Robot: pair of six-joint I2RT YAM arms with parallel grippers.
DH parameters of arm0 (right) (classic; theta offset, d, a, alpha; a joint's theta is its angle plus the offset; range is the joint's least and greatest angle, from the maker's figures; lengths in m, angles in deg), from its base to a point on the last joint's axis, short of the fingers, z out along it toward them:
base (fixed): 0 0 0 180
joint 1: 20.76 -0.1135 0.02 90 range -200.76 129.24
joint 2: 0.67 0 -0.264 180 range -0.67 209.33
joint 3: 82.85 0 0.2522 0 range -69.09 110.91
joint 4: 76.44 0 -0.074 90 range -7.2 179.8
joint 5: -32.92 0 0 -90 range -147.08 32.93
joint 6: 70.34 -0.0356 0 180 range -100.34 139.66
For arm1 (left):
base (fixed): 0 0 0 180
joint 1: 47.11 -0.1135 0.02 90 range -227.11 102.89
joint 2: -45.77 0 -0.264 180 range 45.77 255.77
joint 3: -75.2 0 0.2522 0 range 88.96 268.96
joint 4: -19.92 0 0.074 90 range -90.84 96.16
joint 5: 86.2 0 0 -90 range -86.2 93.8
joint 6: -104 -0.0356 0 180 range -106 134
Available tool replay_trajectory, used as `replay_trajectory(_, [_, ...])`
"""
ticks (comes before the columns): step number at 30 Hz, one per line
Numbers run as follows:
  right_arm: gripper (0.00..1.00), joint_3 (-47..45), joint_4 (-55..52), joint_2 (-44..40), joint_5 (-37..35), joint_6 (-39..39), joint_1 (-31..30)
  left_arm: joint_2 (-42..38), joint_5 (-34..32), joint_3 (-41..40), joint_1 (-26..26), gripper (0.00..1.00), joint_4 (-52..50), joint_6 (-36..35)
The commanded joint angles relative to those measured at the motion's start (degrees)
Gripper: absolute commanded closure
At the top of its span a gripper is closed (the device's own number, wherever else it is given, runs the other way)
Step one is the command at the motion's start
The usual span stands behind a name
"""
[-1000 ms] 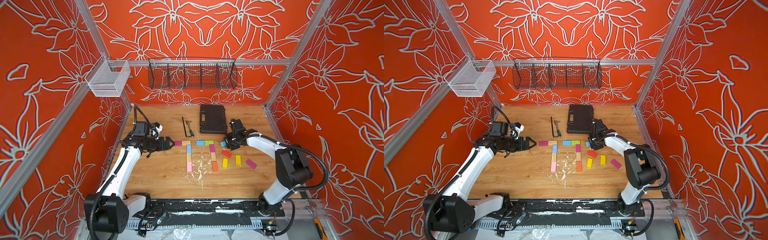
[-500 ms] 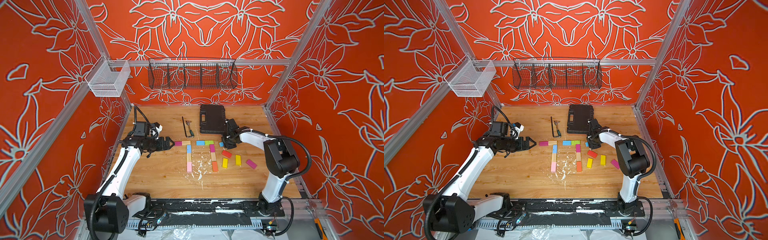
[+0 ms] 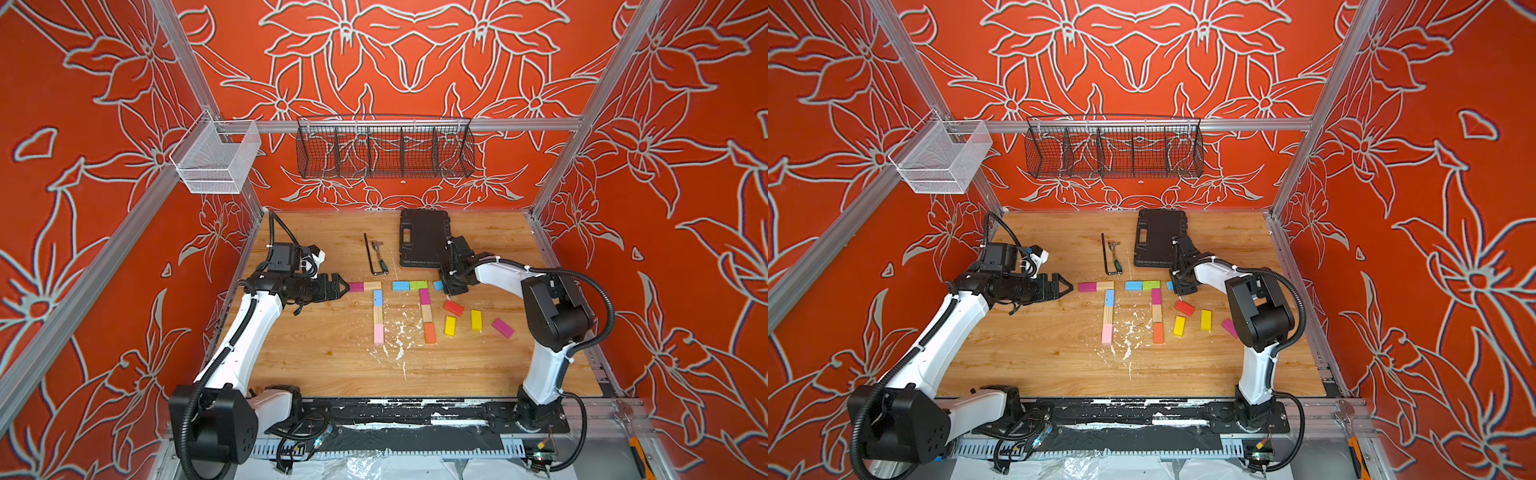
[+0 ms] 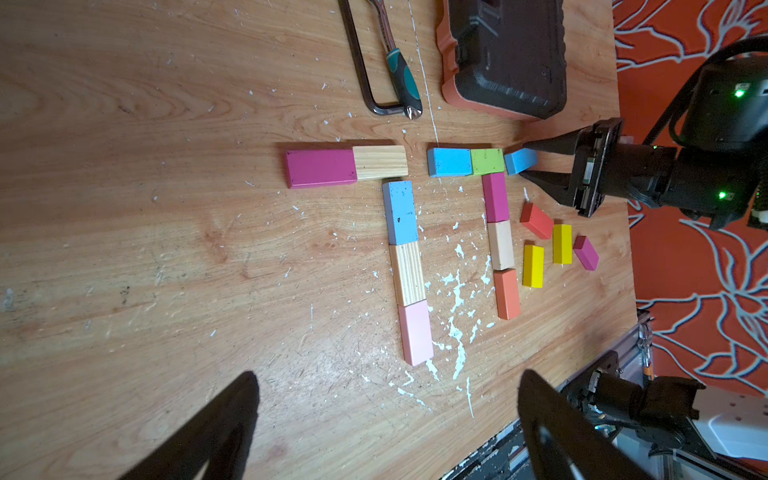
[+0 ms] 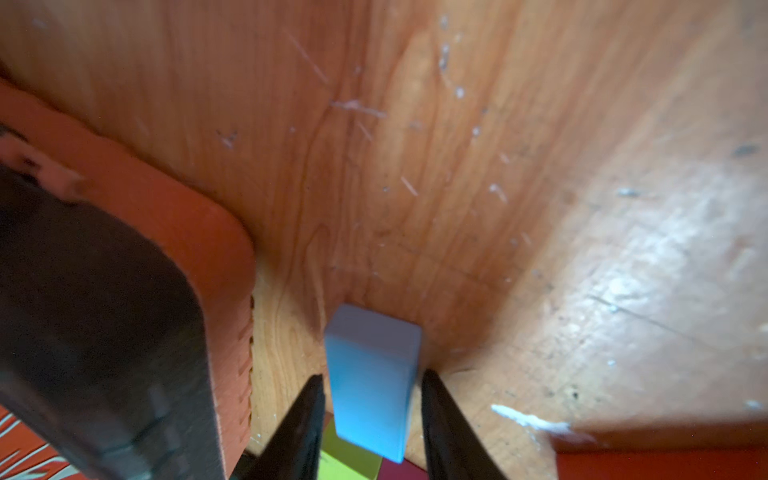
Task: Assemble the number 7 with building blocks
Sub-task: Place the building block at the center of the board.
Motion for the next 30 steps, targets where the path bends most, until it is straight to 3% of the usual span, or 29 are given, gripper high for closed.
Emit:
replay_trajectory(1, [0.52, -0.5, -0.6, 1.6, -0.4, -5.0, -0.5, 0.3, 0.6, -0.6, -0.3, 0.06, -0.2, 0.0])
replay_trajectory(19, [0.51, -2.6, 3.6, 1.4, 3.0, -5.6, -1.2, 0.0, 0.6, -0.6, -0.3, 0.06, -0.2, -0.1])
replay_trajectory(30, [0.51, -5.2, 1.2, -10.1, 2.9, -2.5, -5.1, 0.2, 0.1, -0.9, -0.4, 0.06, -0.2, -0.4])
